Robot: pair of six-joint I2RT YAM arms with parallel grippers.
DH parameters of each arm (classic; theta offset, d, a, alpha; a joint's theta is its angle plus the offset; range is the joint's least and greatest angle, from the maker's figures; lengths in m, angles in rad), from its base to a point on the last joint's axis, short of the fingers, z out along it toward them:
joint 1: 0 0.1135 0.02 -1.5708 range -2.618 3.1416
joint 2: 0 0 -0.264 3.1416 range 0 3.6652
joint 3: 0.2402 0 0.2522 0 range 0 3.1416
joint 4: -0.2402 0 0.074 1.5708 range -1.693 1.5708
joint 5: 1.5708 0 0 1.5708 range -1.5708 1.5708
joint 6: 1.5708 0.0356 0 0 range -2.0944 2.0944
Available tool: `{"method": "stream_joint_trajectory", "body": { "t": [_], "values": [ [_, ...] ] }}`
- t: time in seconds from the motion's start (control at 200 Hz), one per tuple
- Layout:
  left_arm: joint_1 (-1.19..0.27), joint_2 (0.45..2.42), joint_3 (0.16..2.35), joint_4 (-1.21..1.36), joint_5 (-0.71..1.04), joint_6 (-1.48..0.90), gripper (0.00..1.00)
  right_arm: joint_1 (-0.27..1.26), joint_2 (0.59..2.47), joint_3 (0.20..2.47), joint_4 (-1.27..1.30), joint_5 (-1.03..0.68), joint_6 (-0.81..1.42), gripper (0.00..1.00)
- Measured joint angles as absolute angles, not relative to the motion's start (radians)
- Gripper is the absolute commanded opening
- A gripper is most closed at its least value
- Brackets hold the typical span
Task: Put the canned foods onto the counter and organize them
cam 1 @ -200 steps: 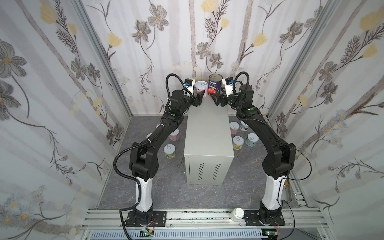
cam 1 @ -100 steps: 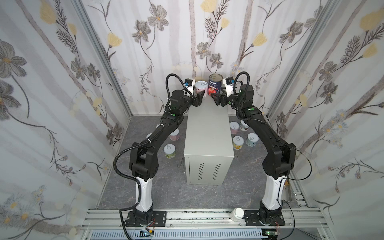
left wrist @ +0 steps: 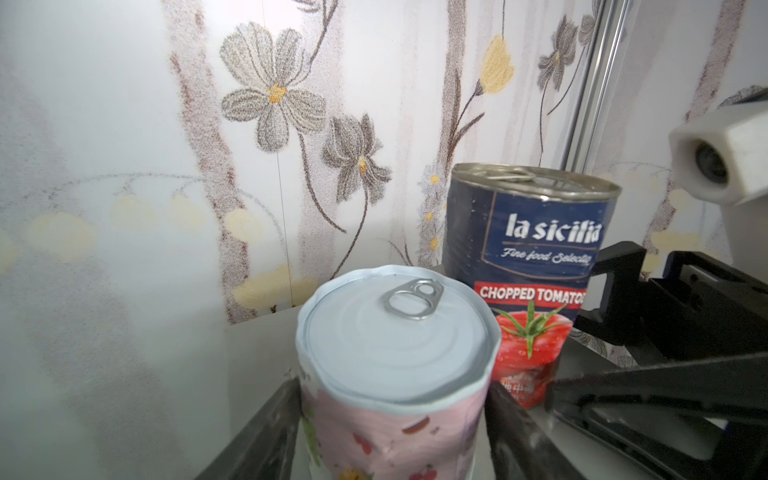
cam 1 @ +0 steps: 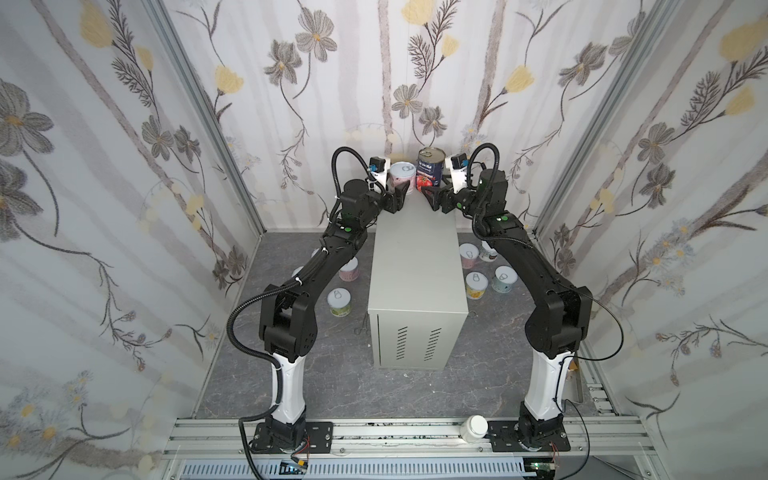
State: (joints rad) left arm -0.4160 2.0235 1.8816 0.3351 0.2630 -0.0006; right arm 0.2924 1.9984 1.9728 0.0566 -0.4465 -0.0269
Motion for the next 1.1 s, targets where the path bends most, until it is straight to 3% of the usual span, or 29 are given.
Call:
{"method": "stream_joint_trajectory", "body": {
  "t": [0.455,0.719,1.099],
  "values": [
    [-0.418,2.030,1.891,0.335,0.263,-0.002,0.71,0.290,1.998,1.972,0.057,-0.447,-0.028,0.86],
    [-0.417,1.983,1.860,0.279,0.253,-0.002,0.86,0.289,1.971,1.945,0.057,-0.447,-0.027,0.95],
    [-0.392,1.816,1.756,0.165,0.202,0.023,0.99,0.288,1.739,1.752,0.072,-0.427,-0.006,1.00]
  ]
}}
